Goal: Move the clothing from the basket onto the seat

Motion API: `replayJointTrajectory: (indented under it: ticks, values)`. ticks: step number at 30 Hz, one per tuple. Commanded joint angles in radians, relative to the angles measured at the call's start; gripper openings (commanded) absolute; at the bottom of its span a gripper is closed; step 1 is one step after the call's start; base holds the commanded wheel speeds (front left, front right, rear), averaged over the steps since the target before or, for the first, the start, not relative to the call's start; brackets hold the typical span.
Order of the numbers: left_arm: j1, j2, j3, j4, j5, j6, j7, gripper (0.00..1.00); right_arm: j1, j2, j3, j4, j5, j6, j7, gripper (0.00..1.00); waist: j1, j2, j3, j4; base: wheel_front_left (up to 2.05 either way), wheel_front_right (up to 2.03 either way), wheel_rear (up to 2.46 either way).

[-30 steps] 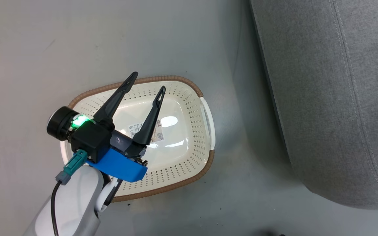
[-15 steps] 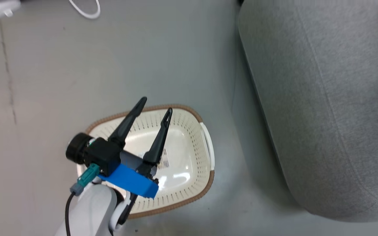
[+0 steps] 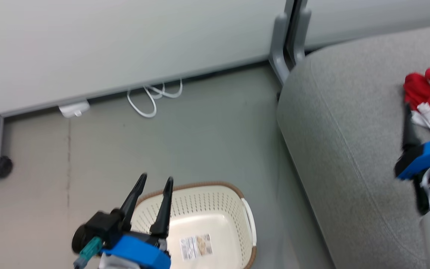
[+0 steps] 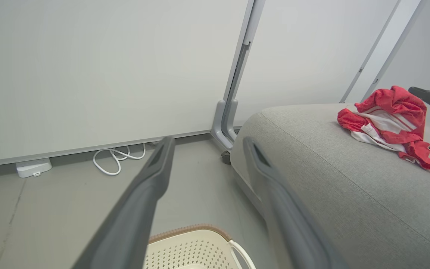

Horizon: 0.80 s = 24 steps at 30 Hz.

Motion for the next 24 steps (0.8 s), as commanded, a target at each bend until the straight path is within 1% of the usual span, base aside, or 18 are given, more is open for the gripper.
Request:
replayJointTrajectory:
  ticks: [1, 5, 9, 14, 18, 19, 24]
  values:
    - [0.036, -0.004, 0.018, 0.004, 0.008, -0.002, -0.003, 1.0, 0.055, 0.019, 0.026, -0.019, 0.016, 0.0, 0.006, 1.0, 0.0002, 0.0, -0.092, 0.035, 0.0, 0.0, 0.0]
    - [0.091, -0.01, 0.059, 0.0, 0.023, -0.002, -0.003, 1.0, 0.146, 0.045, 0.095, -0.091, 0.052, 0.0, 0.028, 1.0, 0.0002, 0.0, -0.149, 0.061, 0.0, 0.0, 0.0]
    - [0.129, -0.016, 0.107, -0.009, 0.037, -0.002, -0.003, 1.0, 0.229, 0.073, 0.14, -0.183, 0.084, 0.0, 0.05, 1.0, 0.0002, 0.0, -0.176, 0.087, 0.0, 0.0, 0.0]
    - [0.161, -0.022, 0.151, -0.021, 0.052, -0.002, -0.003, 1.0, 0.334, 0.105, 0.165, -0.303, 0.111, 0.0, 0.077, 1.0, 0.0002, 0.0, -0.199, 0.114, 0.0, 0.0, 0.0]
    - [0.183, -0.023, 0.179, -0.018, 0.06, -0.002, -0.003, 1.0, 0.407, 0.134, 0.175, -0.384, 0.109, 0.0, 0.099, 1.0, 0.0002, 0.0, -0.209, 0.128, 0.0, 0.0, 0.0]
    - [0.189, -0.026, 0.194, -0.018, 0.059, -0.002, -0.003, 1.0, 0.437, 0.151, 0.182, -0.415, 0.107, 0.0, 0.106, 1.0, 0.0002, 0.0, -0.213, 0.134, 0.0, 0.0, 0.0]
    - [0.201, -0.032, 0.231, -0.01, 0.054, -0.002, -0.003, 1.0, 0.503, 0.176, 0.202, -0.469, 0.089, 0.0, 0.113, 1.0, 0.0002, 0.0, -0.219, 0.145, 0.0, 0.0, 0.0]
